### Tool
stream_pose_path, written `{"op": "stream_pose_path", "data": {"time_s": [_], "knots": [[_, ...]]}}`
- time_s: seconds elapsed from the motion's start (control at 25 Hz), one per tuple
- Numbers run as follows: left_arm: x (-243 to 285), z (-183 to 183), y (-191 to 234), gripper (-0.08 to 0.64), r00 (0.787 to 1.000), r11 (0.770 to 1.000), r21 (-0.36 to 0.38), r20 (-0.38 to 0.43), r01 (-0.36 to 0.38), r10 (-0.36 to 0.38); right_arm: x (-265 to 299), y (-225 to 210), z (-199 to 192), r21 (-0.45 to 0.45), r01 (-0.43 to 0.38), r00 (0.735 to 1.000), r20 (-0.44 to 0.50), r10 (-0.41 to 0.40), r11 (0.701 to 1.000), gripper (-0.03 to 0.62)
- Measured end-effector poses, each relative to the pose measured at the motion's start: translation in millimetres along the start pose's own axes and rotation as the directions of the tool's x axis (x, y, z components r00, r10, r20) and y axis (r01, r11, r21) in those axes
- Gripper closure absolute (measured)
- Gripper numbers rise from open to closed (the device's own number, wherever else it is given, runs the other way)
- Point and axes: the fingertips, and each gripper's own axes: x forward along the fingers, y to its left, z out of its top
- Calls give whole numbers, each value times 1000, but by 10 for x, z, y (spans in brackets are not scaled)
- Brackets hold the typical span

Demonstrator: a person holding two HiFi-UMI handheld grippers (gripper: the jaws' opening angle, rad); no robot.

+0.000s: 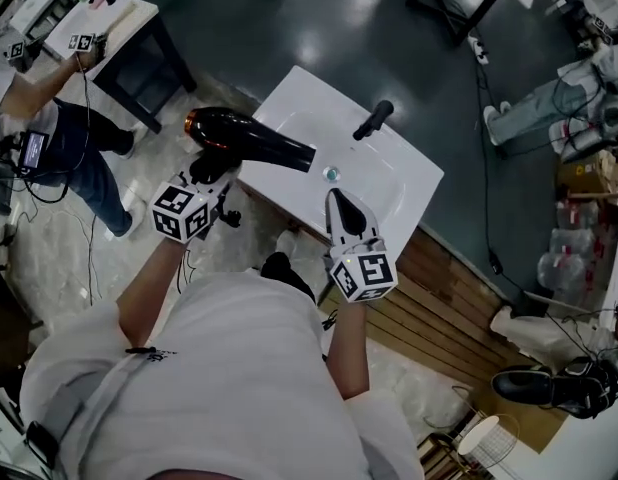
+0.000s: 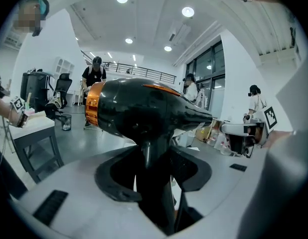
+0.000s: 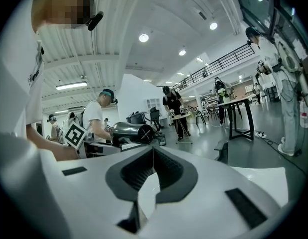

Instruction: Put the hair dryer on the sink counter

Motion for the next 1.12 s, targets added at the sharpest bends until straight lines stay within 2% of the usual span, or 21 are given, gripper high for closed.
{"op": "stream_pose_path", "data": {"time_s": [0.76, 1.12], "knots": [[595, 126, 78, 380, 996, 996, 5, -19, -86, 86, 244, -802, 13, 9, -53, 999, -4, 53, 999, 583], [652, 127, 65, 380, 992, 993, 11, -23, -121, 121, 300, -895, -19, 25, -88, 996, 1, 88, 996, 583]]}}
